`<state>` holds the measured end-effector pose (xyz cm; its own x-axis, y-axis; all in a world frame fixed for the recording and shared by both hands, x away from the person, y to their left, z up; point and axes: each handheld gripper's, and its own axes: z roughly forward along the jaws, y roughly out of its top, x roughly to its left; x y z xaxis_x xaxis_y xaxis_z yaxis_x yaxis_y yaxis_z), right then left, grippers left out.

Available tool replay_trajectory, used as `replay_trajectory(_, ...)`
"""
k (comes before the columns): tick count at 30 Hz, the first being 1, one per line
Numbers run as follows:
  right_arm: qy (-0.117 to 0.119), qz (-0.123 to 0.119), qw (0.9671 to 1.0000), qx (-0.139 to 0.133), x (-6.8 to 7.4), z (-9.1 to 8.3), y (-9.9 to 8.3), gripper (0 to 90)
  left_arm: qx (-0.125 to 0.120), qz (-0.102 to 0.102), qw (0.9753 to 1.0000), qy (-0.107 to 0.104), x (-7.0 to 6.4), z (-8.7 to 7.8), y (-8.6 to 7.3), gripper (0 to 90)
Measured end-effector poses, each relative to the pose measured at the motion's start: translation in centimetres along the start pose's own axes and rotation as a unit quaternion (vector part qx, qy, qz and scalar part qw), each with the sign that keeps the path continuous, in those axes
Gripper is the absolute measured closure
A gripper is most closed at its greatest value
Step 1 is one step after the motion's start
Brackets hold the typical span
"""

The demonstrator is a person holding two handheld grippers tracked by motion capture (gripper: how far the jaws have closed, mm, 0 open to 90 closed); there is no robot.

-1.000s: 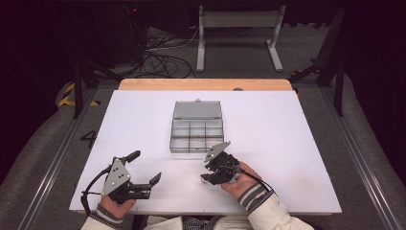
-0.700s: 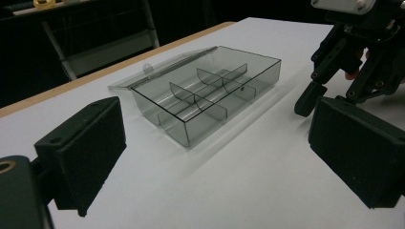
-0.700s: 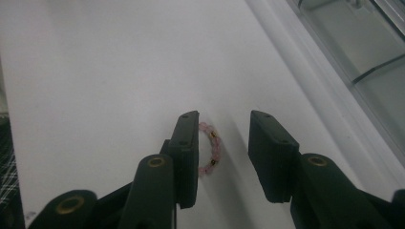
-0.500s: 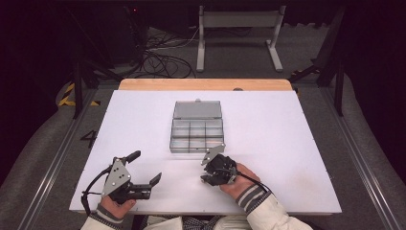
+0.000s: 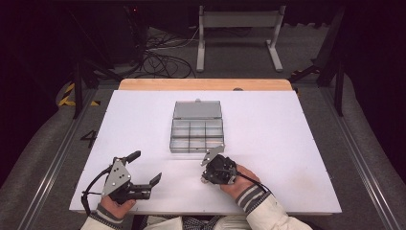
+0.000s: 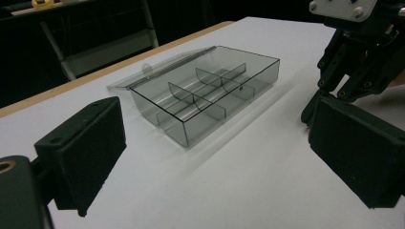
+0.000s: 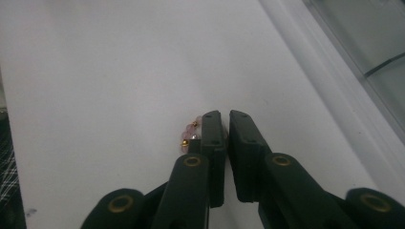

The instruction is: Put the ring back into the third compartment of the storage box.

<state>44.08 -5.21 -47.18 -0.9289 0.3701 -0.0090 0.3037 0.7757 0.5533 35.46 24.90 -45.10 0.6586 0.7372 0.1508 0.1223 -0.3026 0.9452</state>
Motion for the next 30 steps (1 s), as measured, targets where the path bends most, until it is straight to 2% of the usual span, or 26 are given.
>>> replay_trajectory(11,-0.004,0.002,1.0000,-0.002,0.0,-0.1,0.0,86.3,0.000,-0.003,1.0000,-0.002,0.0,0.0,0.0,5.9)
replay_trajectory(30,-0.020,-0.011,0.9985,-0.050,0.5,-2.4,0.5,86.4,0.000,-0.002,1.0000,0.000,0.0,0.0,0.0,5.9)
